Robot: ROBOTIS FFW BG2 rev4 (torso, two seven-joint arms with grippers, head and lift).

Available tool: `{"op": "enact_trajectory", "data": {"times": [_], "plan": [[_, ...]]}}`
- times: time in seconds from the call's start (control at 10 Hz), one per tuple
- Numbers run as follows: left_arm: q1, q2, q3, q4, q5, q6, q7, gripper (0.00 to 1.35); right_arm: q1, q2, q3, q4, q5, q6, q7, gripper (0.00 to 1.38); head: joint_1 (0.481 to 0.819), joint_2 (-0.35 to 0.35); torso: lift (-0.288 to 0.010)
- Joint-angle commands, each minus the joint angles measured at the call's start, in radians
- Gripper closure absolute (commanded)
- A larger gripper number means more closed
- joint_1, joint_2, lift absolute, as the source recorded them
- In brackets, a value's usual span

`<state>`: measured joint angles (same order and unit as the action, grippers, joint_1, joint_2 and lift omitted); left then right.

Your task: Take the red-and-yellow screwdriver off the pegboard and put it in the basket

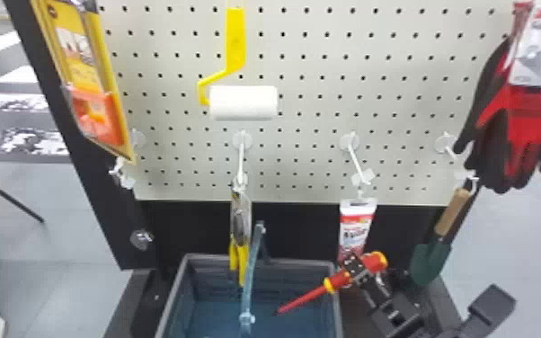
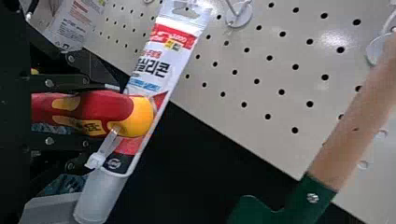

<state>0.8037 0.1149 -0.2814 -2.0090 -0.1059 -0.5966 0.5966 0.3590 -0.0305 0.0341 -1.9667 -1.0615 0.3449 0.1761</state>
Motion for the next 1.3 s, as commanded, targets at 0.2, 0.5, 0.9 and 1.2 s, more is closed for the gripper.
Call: {"op": "enact_trajectory", "data": {"times": [0.2,0.5,0.9,1.2], "plan": [[-0.004,0.006,-0.004,0.007,0.005,-0.002,0.0,0.38,0.0,-0.003,0.063,0.036,-0.008,-0.018,-0.009,1.21,0.549,0.0,-0.1],[-0.009,0.011,-0.009,0.012,0.012,-0.008,0.0,0.38,-0.004,-0.006,0.086,0.066,-0.009,-0.024,-0.009,1.21,0.549,0.0,-0.1],[-0.011,0.012,-0.009,0.015,0.012,-0.008,0.0,0.38,-0.032,-0.019,0.153,0.093,-0.011,0.006,-0.007,1.21,0.549,0.0,-0.1],[-0.019,0.015,-0.013,0.02,0.014,-0.011,0.0,0.38,-0.058,-0.029,0.184,0.125,-0.014,0.025,0.002,1.2,0.549,0.0,-0.1]]}}
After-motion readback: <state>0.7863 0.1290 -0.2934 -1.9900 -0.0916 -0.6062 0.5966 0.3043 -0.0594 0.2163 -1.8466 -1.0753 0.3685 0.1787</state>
